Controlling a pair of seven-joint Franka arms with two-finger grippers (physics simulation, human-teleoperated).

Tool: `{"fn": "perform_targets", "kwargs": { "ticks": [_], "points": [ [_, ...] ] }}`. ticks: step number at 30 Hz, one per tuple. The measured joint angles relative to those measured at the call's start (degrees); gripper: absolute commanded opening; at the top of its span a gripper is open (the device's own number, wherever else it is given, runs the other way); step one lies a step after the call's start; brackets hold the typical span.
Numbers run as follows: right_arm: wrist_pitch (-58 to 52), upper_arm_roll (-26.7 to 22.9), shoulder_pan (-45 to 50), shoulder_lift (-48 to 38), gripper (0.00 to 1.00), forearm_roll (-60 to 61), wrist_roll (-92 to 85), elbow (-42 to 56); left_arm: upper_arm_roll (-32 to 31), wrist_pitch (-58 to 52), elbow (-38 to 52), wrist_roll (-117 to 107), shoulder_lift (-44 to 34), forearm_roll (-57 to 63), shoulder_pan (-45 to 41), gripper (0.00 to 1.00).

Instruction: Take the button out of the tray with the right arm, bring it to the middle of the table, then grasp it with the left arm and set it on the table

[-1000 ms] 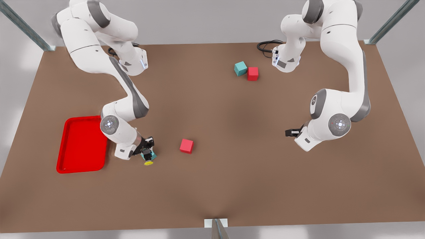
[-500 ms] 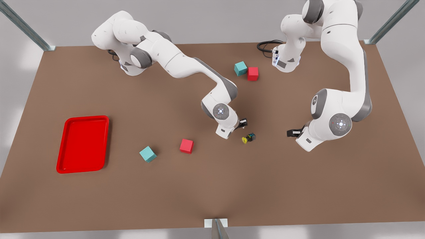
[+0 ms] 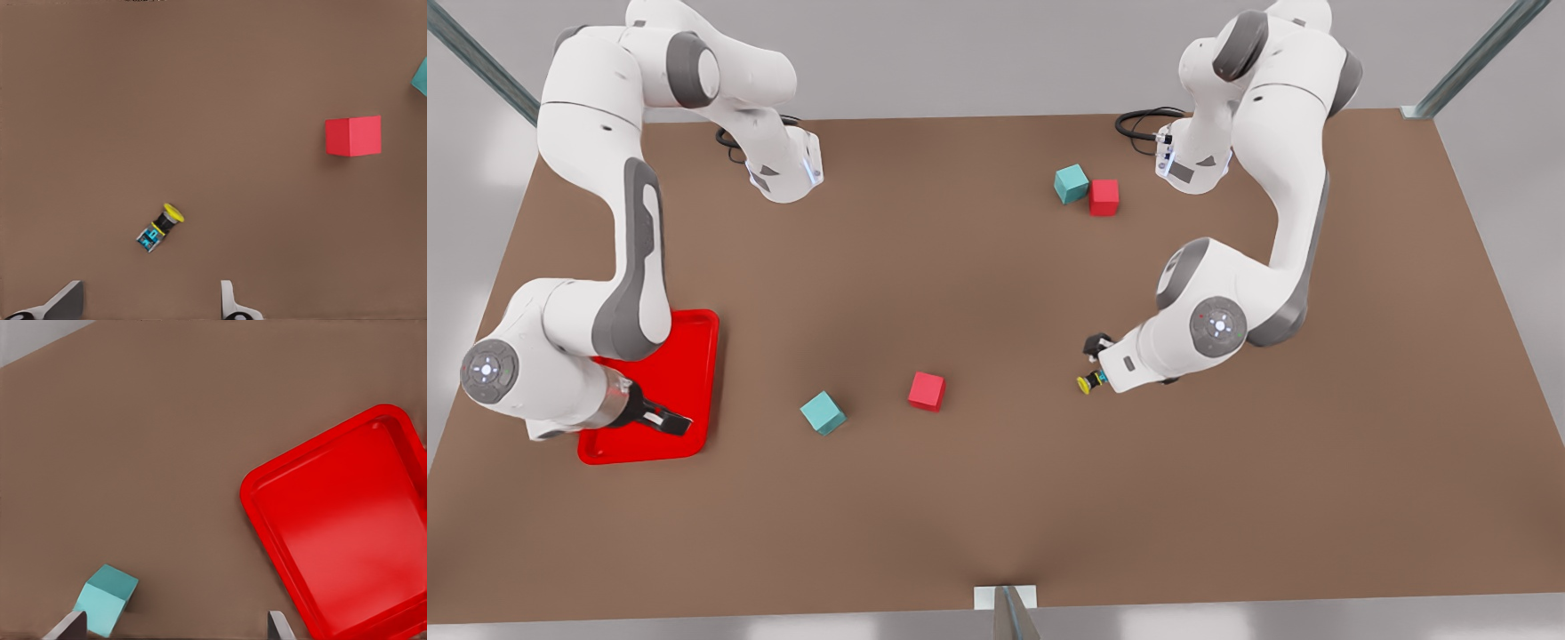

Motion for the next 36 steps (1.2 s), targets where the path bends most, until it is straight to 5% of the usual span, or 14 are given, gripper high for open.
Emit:
{"fn": "perform_targets", "kwargs": {
  "ticks": [7, 27, 36],
  "points": [
    [-3.7, 12.5, -10.5, -8.2, 1.00, -4.3, -8.3, -3.9, 0.0, 2.9, -0.5, 9.8, 5.5, 7.6, -0.2, 1.00],
    [1.2, 13.1, -10.7, -5.7, 1.00, -5.9, -19.1, -5.9, -2.3, 22.5, -21.7, 24.5, 3.6, 15.8, 1.6, 1.00],
    [-10.8, 14.8, -16.0, -17.2, 1.00, -6.9, -21.1, -6.6, -2.1, 29.4, -25.2, 26.6, 5.1, 17.6, 1.4, 0.99]
  ]
}}
